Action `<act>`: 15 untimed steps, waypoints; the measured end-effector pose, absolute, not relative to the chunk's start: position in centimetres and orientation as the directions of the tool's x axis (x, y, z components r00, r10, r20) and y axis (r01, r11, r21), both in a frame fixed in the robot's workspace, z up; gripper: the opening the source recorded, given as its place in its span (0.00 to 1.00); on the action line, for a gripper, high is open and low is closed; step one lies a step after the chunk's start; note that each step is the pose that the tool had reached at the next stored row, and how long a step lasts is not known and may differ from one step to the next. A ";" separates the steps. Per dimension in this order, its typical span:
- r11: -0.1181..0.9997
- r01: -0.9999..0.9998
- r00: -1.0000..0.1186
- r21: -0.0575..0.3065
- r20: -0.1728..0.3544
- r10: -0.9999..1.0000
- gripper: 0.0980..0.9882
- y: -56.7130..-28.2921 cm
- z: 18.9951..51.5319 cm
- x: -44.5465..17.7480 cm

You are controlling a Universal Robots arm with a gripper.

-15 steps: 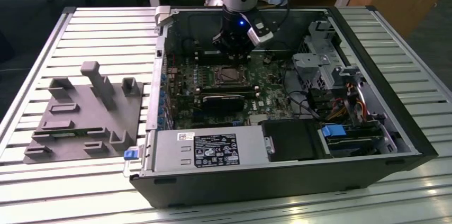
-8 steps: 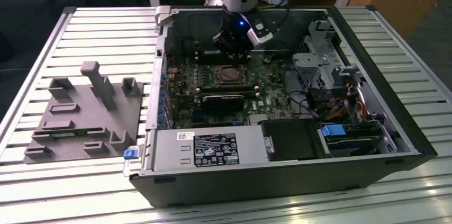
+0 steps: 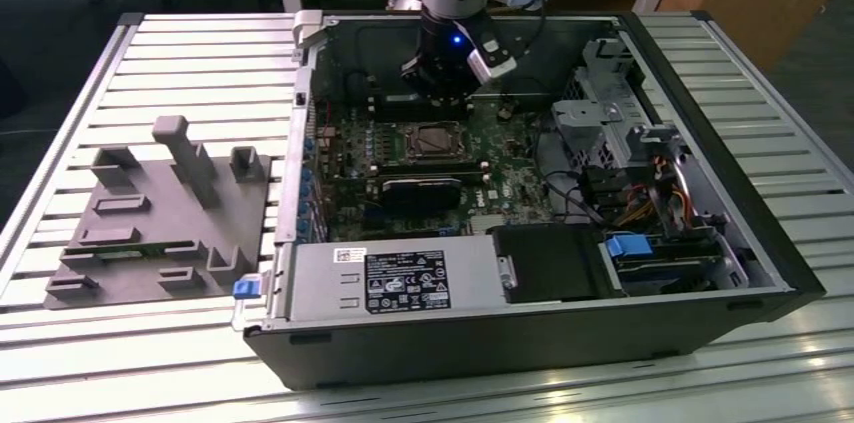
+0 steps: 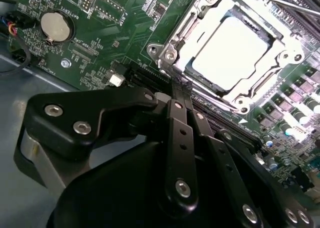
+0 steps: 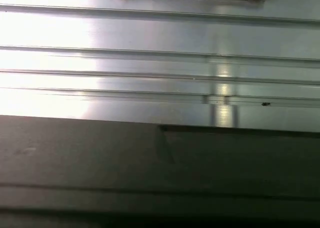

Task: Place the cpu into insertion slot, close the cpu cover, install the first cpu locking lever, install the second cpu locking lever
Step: 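Install the first cpu locking lever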

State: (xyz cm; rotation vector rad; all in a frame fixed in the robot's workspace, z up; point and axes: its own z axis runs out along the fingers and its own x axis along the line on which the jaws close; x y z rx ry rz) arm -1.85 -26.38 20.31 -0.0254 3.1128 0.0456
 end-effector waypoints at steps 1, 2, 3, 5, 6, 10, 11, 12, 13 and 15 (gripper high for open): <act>0.999 -0.017 -0.999 0.029 -0.028 -0.016 0.01 -26.4 20.3 -1.9; 0.999 -0.017 -0.999 0.028 -0.028 -0.016 0.01 -26.5 20.3 -1.9; 0.999 -0.017 -0.999 0.028 -0.028 -0.016 0.01 -26.6 20.3 -1.9; 0.999 -0.017 -0.999 0.028 -0.028 -0.016 0.01 -26.7 20.4 -1.9; 0.999 -0.017 -0.999 0.028 -0.028 -0.016 0.01 -26.7 20.4 -1.9; 0.999 -0.017 -0.999 0.028 -0.028 -0.016 0.01 -26.7 20.7 -1.9; 0.999 -0.017 -0.999 0.028 -0.028 -0.016 0.01 -26.7 20.8 -1.9; 0.999 -0.016 -0.999 0.028 -0.028 -0.016 0.01 -26.7 20.9 -1.9; 0.999 -0.017 -0.999 0.028 -0.028 -0.016 0.01 -26.7 21.1 -1.9; 0.999 -0.016 -0.999 0.028 -0.028 -0.016 0.01 -26.7 21.3 -1.9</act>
